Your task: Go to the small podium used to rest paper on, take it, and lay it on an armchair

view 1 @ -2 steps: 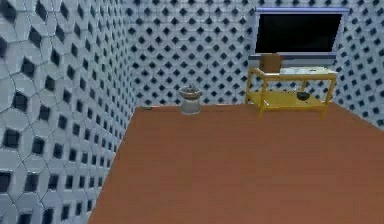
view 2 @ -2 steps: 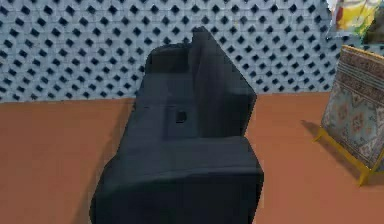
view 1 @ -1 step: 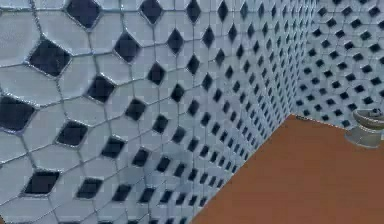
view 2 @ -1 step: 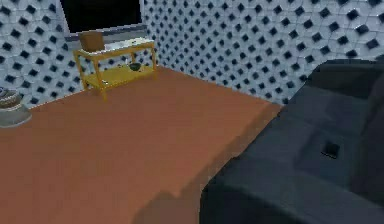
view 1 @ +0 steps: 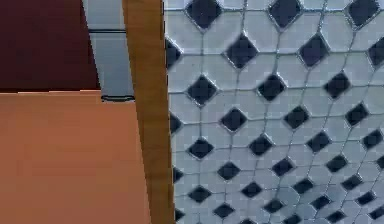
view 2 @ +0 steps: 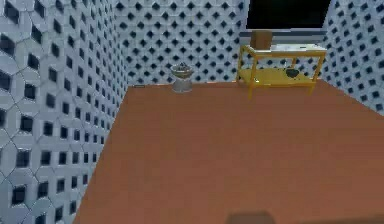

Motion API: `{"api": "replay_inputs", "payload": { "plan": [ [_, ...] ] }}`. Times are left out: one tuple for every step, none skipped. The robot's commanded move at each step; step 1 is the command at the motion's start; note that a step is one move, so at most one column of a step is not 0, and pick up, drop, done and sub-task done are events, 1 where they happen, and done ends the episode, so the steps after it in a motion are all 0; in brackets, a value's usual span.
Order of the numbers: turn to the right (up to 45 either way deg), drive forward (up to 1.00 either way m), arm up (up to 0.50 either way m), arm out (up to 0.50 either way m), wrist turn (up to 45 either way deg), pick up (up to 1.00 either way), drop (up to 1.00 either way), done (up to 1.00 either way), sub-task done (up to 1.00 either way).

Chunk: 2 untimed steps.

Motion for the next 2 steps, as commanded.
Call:
{"api": "replay_inputs", "payload": {
  "plan": [
    [-45.0, 0.00, 0.00, 0.00, 0.0, 0.00, 0.00, 0.00, 0.00],
    [-15.0, 0.00, 0.00, 0.00, 0.0, 0.00, 0.00, 0.00, 0.00]
  ]
}}
